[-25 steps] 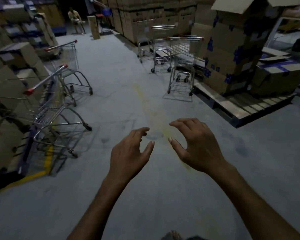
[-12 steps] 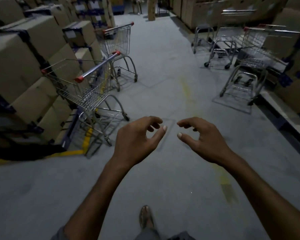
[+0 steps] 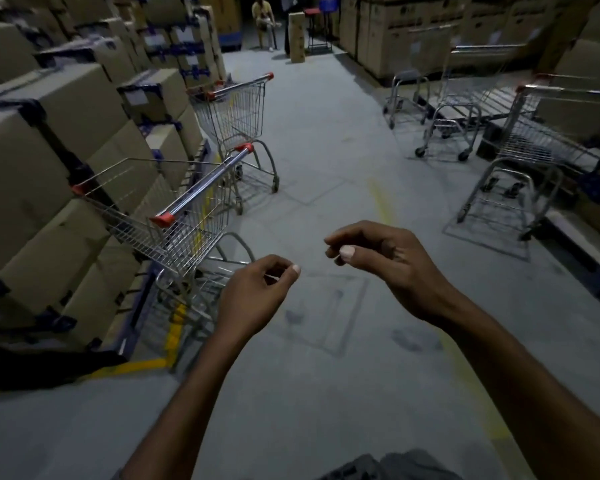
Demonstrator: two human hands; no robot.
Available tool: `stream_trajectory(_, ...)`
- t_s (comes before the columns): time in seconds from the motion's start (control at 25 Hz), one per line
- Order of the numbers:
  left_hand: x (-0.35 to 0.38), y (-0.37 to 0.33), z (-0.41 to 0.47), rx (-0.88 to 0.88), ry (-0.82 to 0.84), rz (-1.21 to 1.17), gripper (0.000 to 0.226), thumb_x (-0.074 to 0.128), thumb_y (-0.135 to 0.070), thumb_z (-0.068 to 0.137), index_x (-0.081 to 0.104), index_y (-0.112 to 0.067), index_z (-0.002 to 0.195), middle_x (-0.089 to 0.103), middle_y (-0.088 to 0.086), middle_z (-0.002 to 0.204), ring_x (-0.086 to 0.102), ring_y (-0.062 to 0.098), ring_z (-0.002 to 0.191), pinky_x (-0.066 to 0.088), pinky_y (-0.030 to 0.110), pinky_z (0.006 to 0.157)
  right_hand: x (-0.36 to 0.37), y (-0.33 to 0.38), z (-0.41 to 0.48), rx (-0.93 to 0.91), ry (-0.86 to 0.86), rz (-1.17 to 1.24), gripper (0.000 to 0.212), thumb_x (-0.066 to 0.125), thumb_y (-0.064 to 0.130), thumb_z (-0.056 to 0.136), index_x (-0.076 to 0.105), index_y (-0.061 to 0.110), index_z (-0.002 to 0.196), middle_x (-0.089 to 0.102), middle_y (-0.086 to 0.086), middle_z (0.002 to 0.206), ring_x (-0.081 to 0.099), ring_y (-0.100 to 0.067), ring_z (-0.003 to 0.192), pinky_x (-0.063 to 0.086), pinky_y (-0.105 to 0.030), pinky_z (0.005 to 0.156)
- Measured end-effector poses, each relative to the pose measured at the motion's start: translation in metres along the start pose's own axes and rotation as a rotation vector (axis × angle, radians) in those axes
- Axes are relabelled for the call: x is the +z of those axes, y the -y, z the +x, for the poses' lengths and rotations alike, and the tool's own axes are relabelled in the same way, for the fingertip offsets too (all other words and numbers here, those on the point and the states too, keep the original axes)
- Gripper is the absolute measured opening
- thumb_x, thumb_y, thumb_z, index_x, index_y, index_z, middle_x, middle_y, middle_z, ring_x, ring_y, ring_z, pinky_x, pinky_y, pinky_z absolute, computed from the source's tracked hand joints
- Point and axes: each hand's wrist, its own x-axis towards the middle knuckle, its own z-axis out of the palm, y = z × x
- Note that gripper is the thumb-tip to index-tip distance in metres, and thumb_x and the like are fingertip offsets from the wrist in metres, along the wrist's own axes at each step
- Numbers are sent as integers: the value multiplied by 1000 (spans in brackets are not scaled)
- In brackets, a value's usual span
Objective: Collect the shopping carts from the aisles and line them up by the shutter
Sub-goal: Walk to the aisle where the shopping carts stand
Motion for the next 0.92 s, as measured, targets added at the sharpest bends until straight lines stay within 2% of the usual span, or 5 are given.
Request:
stream_trajectory(0.12, 4, 12, 53, 4, -10, 5, 30, 57, -68, 86, 71, -42, 92, 73, -24, 83, 69, -5, 78, 59, 37, 75, 4, -30, 58, 1, 19, -120, 15, 67, 26, 96, 75, 22, 108, 76, 5, 102, 71, -17, 100, 57, -49, 87)
stream_trajectory(0.4, 19, 49, 190, -28, -198, 186, 23, 59, -59, 92, 71, -40, 91, 69, -26, 78, 64, -8, 73, 53, 24, 64, 2, -128, 222, -37, 115, -293, 15, 67, 38, 95, 74, 31, 106, 74, 16, 97, 69, -4, 94, 57, -36, 80)
stream_trajectory(0.48, 17, 60, 224, -2, -284, 322, 23, 58, -55, 94, 71, -36, 95, 70, -22, 82, 66, -4, 74, 49, 21, 60, 3, -152, 269, -108, 136, -478, 22, 64, 46, 93, 71, 34, 111, 71, 20, 98, 64, 0, 94, 54, -31, 81)
stream_trajectory(0.68, 1, 88, 299, 95, -495, 718, 24, 57, -44, 97, 72, -26, 102, 73, -6, 90, 67, 17, 76, 48, 29, 59, 32, -198, 386, -212, 248, -664, 29, 63, 47, 92, 66, 35, 118, 69, 20, 100, 61, -3, 95, 48, -28, 78)
stream_trajectory(0.92, -16, 154, 374, 21, -587, 905, 27, 59, -47, 95, 70, -25, 107, 69, -4, 88, 65, 19, 80, 40, 35, 67, 105, -249, 486, -326, 288, -672, 36, 63, 42, 89, 65, 28, 122, 71, 13, 103, 63, -15, 97, 51, -37, 79)
